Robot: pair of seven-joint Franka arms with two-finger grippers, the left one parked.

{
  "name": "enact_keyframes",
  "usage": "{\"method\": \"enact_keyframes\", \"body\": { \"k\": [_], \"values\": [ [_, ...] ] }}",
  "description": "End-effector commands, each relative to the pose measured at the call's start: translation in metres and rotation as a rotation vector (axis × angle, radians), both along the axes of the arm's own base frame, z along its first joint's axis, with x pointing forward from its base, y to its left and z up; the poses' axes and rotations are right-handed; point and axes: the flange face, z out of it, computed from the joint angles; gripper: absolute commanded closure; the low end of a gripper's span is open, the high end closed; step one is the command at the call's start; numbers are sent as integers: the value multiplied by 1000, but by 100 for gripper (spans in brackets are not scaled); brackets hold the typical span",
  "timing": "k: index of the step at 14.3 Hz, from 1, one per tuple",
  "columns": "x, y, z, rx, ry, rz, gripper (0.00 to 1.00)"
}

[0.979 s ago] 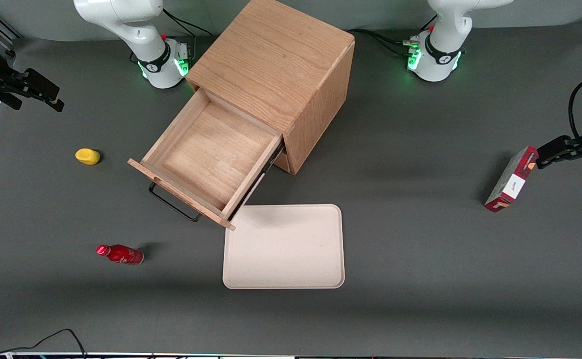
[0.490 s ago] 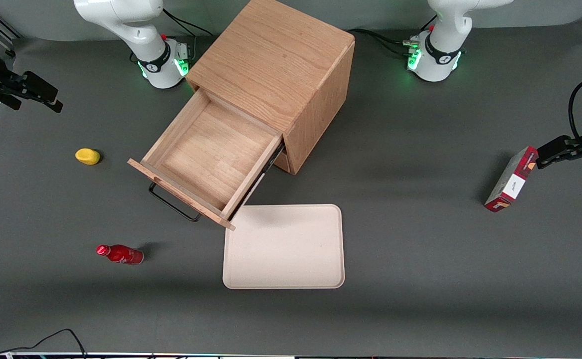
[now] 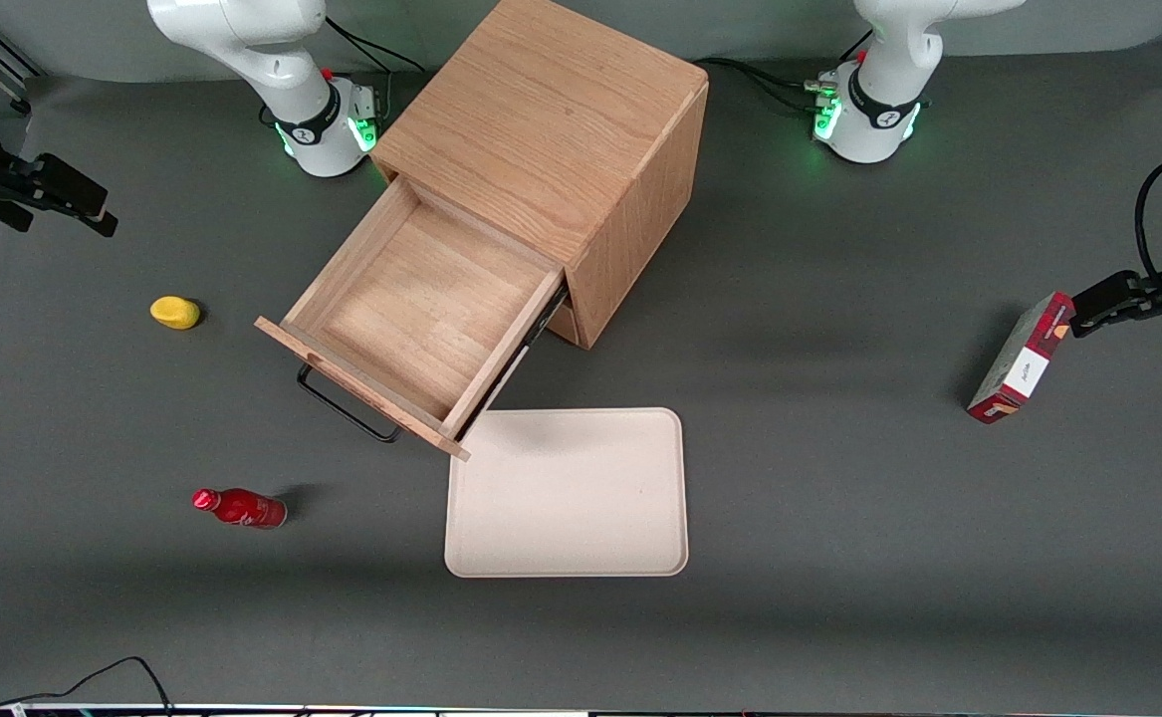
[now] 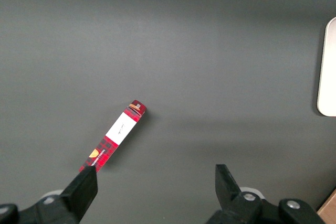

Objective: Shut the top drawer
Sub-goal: 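Move the right gripper toward the open drawer's black handle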

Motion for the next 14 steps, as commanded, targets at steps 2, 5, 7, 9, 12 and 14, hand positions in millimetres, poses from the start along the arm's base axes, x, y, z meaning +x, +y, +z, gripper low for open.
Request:
{"method": "enact_keyframes", "body": {
  "k": [2,5,7,9,12,14],
  "values": [
    [74,37,13,10,30,64,0],
    [99,63,1,17,11,104,0],
    [94,77,4,66,19,141,0],
    [91,78,6,124,31,173,0],
    [91,74,4,120,33,306,0],
    [92,72,-1,117,48,434,0]
  ]
}}
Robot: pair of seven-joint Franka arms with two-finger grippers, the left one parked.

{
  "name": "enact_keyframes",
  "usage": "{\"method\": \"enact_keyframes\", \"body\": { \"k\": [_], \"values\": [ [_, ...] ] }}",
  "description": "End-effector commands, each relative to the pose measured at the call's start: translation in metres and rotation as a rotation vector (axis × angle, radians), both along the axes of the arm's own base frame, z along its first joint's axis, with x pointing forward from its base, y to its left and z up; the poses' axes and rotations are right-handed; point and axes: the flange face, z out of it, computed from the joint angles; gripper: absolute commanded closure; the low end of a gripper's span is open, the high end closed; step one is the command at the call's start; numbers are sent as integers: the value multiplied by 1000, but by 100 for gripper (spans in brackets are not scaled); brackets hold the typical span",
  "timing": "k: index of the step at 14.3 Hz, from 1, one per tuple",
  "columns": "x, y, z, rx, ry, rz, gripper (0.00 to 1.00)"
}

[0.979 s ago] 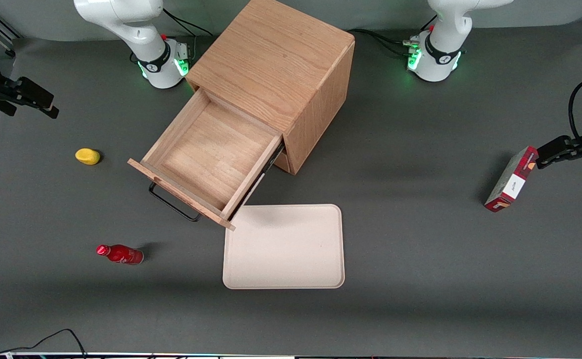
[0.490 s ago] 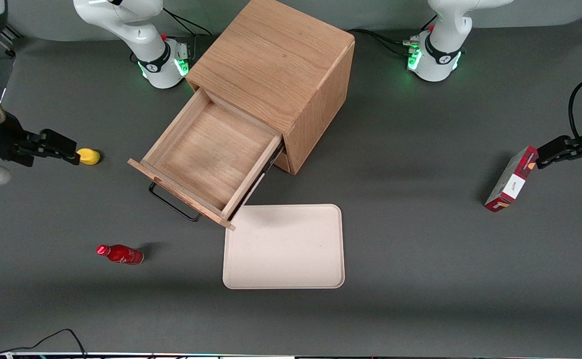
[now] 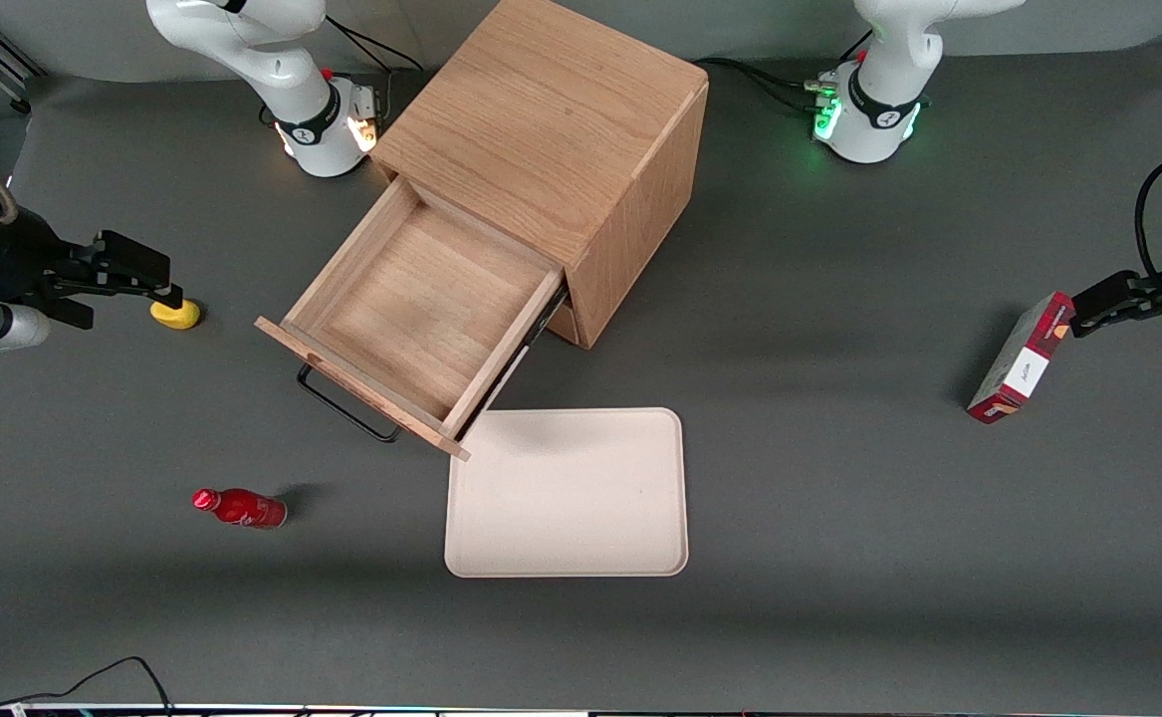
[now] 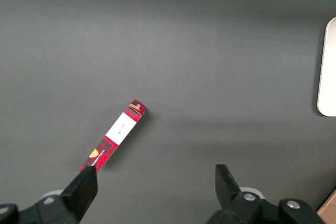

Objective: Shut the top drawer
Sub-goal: 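Move the right gripper toward the open drawer's black handle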

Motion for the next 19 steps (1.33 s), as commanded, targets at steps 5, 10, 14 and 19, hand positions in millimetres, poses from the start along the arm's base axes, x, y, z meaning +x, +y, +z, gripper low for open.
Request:
{"method": "enact_keyframes", "body": {
  "k": [5,10,14,19],
  "values": [
    [8,1,-16,22,-1,560,0],
    [22,10,-37,49,-2,763,0],
    [33,9,-52,55,1,752,0],
    [60,14,-116,77,82,693,0]
  ]
}}
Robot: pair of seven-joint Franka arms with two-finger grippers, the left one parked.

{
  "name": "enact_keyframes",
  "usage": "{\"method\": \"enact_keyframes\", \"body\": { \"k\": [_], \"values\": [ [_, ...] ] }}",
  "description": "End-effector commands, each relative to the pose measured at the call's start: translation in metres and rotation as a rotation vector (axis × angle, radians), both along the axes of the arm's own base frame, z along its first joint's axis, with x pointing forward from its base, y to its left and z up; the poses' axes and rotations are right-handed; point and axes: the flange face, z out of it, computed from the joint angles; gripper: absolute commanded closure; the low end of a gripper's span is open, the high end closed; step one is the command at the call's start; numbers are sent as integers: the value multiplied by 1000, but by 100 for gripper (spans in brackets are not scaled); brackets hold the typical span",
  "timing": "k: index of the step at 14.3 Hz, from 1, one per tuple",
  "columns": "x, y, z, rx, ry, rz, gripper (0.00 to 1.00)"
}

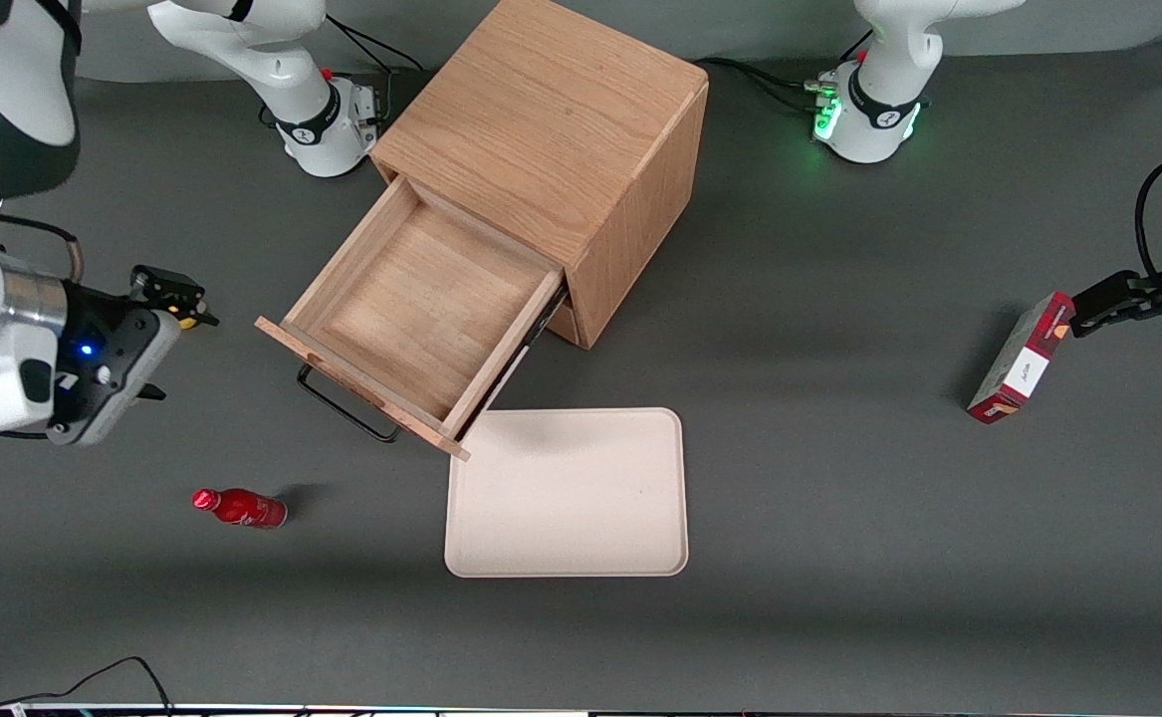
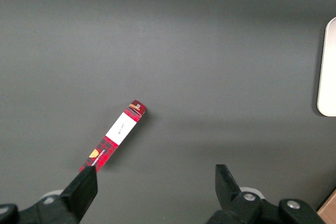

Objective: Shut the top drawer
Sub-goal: 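Move the right gripper toward the open drawer's black handle, then lower the right gripper against the drawer front beside the handle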

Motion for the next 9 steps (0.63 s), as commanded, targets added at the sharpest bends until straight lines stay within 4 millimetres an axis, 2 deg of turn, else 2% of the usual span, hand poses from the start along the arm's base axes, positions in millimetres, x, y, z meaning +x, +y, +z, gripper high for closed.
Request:
{"method": "enact_keyframes", "body": {
  "k": [1,2,5,7,9],
  "values": [
    [20,5,-38,3,28,-21,0],
    [26,8,-54,21,50,-23,0],
    [37,16,-84,79,60,-39,0],
    [40,18,-111,87,75,-49,0],
    [41,19,-129,81,85,-90,0]
  ]
}}
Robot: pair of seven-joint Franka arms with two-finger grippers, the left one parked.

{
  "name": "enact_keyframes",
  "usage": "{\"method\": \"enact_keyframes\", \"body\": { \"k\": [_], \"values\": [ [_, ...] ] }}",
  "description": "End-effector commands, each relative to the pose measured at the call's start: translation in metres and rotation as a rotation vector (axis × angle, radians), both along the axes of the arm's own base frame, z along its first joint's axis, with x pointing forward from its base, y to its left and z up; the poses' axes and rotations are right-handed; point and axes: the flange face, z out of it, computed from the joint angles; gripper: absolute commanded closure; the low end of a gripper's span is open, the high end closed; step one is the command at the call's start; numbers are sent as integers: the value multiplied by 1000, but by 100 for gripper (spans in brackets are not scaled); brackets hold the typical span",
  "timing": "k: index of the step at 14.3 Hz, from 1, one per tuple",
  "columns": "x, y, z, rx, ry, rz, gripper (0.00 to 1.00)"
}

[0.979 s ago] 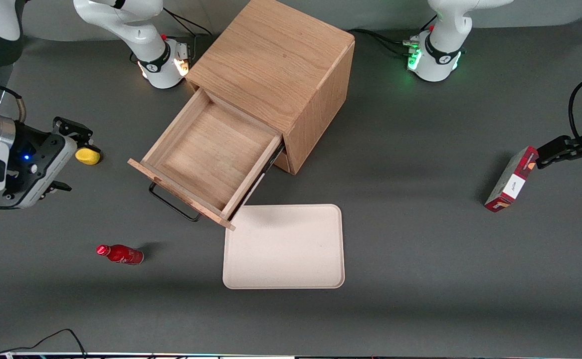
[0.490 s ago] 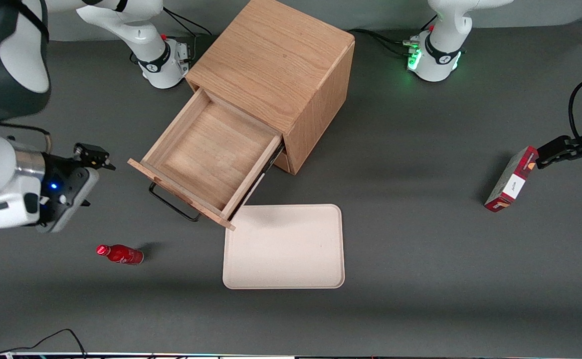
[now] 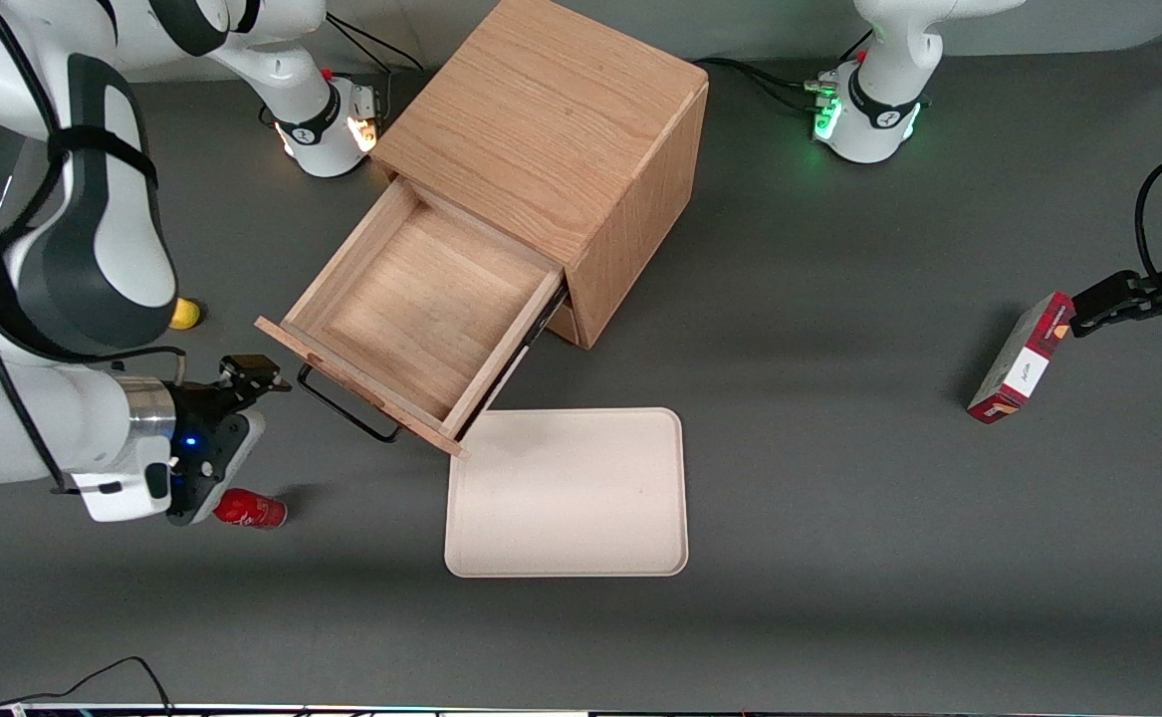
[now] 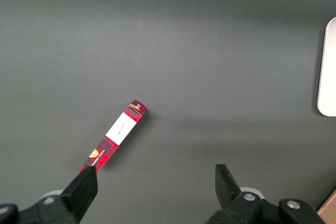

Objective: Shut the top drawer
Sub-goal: 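Lower the right gripper against the drawer front beside the handle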

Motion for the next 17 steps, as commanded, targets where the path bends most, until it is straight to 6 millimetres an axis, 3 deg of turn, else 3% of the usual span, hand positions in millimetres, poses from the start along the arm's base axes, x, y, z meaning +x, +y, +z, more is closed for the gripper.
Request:
{"method": "enact_keyframes", "body": {
  "k": [1,9,17],
  "values": [
    [-2,7,-22,3,20,-66,0],
    [-7,12,-65,14,94,-147,0],
    [-15,15,-93,27,138,-219,0]
  ]
}}
